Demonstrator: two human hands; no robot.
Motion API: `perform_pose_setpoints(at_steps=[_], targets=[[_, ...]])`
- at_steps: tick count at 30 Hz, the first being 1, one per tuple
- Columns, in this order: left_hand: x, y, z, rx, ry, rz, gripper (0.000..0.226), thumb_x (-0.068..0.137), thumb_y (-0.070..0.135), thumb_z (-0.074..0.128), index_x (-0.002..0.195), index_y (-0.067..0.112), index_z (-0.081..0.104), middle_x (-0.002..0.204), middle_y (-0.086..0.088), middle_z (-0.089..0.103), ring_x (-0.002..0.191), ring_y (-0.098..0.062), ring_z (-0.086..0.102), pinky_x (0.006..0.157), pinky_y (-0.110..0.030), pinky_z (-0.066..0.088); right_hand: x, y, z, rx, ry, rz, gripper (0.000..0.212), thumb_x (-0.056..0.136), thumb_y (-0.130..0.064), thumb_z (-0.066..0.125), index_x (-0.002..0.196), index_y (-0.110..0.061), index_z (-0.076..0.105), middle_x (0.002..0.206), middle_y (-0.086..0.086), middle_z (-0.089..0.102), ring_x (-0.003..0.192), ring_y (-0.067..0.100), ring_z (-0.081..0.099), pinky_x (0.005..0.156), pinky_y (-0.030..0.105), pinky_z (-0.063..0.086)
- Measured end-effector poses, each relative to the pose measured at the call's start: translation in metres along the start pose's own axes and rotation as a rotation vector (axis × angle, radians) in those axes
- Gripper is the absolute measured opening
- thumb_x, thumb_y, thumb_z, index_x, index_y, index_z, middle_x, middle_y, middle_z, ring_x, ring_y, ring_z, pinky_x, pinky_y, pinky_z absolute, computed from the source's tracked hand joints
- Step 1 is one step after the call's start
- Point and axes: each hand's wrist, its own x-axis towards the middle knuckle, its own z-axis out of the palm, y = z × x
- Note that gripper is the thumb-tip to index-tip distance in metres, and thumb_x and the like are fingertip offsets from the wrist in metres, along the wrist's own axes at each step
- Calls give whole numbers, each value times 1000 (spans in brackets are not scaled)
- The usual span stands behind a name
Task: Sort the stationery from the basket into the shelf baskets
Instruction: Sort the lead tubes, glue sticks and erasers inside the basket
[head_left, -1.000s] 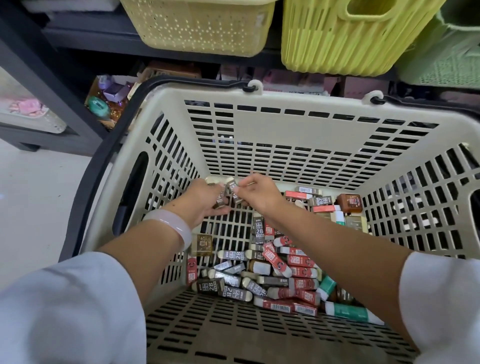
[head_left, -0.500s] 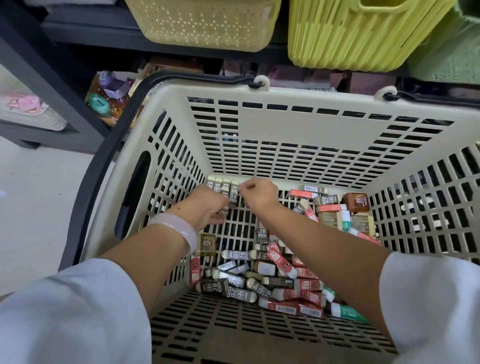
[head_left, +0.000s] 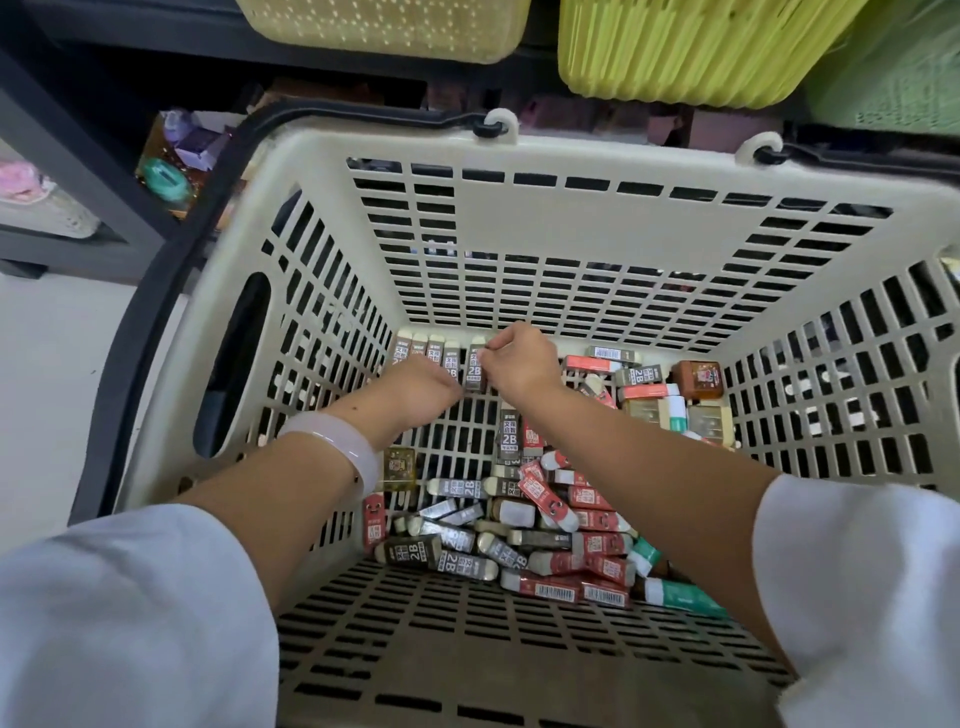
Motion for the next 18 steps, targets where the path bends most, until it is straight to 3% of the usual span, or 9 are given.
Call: perform_pose_setpoints(at_steps=[1,3,5,8,11,13,15,18], targets=[[0,0,1,26,-33,19,19,93,13,48,102,13,64,94,-5,51,84,-16,46,63,-19,35,1,-1,3,-32,4,-9,6,89,-16,59,92,-11,59,98,7,63,89,19,58,81,28,48],[1,0,2,77,-54,38,25,94,14,47,113,15,63,96,-3,52,86,-15,46,64,-20,34,3,-3,8,-74,13,-15,11,89,-17,59,92,-7,63,99,7,65,92,20,59,78,27,45],[1,0,2,100,-51,34,33,94,12,46,124,11,58,109,-7,58,102,-18,51,79,-23,39,4,-6,12,-107,24,-16,11,89,-15,58,89,-7,66,93,5,65,86,17,58,73,27,45],[0,0,3,99,-36,29,36,93,10,47,129,9,53,137,-9,49,126,-23,44,104,-29,30,5,-7,10,-171,-27,-25,18,89,-8,53,79,-4,68,83,9,65,73,17,56,65,26,46],[0,-1,3,114,-33,29,34,94,12,46,127,8,55,139,-8,48,127,-24,43,106,-34,30,5,-6,-4,-212,-90,-68,24,90,-3,47,84,-3,69,89,11,66,71,19,56,61,27,47],[-2,0,1,168,-14,46,28,94,13,47,118,8,61,131,-7,54,118,-23,50,102,-34,37,2,-7,-22,-307,-129,-223,25,91,-4,46,100,-5,69,100,8,68,63,11,54,57,18,43],[-5,1,2,304,-38,111,23,93,14,50,110,9,64,120,-5,60,104,-20,56,93,-30,44,-2,-6,-41,-485,-305,-418,26,92,-10,48,112,-9,66,111,4,67,72,5,58,67,13,41],[-12,0,12,541,-244,206,23,91,16,53,111,9,63,116,-4,62,94,-14,55,83,-21,41,-10,3,-57,-754,-620,-622,34,92,-9,50,124,-15,58,123,2,60,105,9,52,88,17,31]])
